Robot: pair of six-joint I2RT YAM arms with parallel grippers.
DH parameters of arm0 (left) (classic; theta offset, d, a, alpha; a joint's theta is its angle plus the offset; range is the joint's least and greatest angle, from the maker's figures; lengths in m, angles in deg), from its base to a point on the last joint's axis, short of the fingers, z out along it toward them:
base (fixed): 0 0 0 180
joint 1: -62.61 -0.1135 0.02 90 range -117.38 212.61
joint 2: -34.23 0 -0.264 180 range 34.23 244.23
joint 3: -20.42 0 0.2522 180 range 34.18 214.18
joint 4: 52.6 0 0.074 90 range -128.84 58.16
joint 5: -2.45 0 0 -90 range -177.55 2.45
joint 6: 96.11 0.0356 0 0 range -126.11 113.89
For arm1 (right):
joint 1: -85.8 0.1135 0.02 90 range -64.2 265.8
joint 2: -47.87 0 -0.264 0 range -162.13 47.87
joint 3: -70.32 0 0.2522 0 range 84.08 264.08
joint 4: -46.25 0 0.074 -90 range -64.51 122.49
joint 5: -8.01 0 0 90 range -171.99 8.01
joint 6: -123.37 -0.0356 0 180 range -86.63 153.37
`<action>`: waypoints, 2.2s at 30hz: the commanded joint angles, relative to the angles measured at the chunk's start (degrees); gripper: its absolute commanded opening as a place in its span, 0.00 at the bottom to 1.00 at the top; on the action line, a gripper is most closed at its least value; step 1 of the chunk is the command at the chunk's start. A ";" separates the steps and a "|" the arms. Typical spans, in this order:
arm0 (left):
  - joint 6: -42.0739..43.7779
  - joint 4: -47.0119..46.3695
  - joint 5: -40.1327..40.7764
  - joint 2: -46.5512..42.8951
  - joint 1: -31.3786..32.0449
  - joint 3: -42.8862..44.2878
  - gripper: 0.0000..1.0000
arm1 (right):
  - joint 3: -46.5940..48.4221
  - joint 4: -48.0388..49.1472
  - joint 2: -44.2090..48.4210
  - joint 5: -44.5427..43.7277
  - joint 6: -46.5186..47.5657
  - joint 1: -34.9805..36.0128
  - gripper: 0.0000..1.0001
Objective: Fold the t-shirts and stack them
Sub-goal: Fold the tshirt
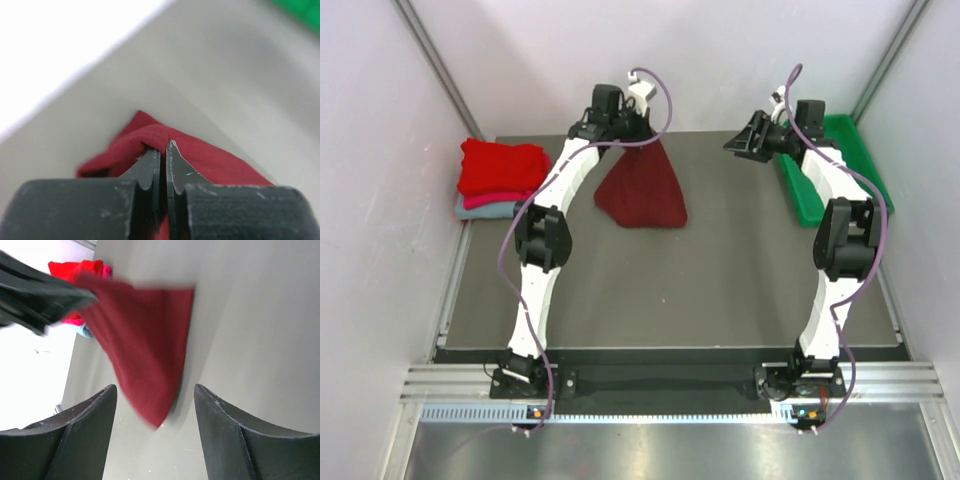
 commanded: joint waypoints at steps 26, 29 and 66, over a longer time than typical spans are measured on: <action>9.07 20.24 -10.77 -53.49 -1.99 -56.77 0.53 | -3.19 -1.65 5.45 -0.50 3.87 0.57 0.64; 8.53 16.28 -9.09 -51.48 -2.52 -55.80 0.54 | -4.85 -2.79 5.97 0.37 4.49 4.17 0.64; -3.59 9.59 -25.43 -9.89 -13.68 -16.50 0.60 | -28.68 -14.83 5.98 -3.49 7.92 20.26 0.62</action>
